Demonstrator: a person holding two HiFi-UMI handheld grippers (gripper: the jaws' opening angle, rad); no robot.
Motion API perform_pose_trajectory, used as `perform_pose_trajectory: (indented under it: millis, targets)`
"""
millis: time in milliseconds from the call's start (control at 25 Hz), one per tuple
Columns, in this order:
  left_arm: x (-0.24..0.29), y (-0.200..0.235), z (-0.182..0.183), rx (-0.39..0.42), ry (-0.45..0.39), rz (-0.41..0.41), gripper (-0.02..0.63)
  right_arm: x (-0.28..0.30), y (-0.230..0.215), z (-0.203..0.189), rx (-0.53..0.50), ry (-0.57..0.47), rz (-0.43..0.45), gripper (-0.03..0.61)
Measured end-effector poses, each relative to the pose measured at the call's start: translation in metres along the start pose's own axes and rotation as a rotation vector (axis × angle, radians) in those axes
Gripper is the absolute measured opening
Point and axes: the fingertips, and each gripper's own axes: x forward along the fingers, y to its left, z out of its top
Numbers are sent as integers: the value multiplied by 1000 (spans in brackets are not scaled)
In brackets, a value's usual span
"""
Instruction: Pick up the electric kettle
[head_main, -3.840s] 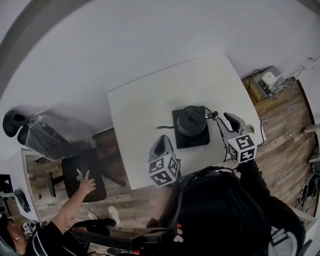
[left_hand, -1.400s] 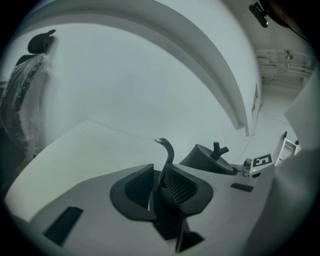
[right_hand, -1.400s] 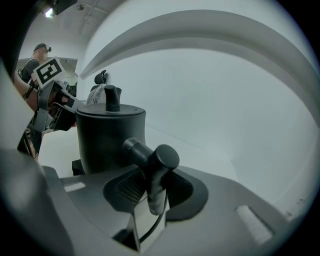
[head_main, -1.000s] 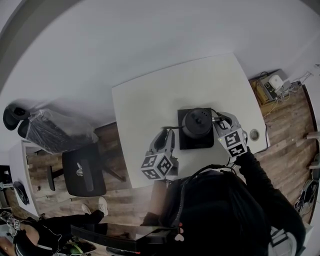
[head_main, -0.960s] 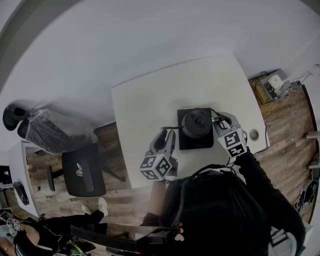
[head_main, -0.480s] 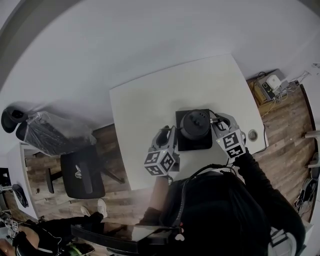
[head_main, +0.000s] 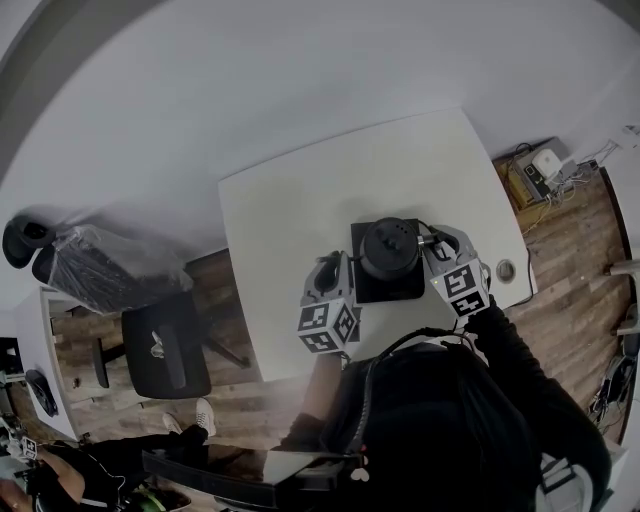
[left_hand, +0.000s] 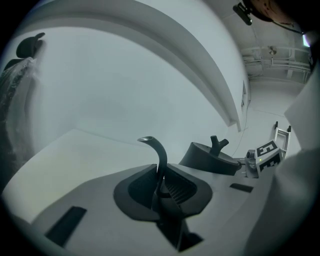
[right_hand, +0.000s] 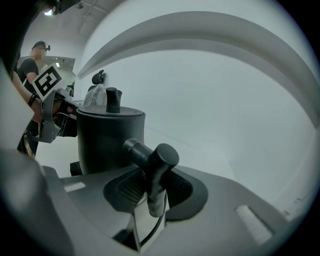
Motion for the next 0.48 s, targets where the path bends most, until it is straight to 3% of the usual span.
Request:
perform_pose_trajectory:
  millis: [480]
  targets:
    - [-11, -9, 41, -6, -57, -22, 46, -17, -13, 45, -35, -69, -30, 86]
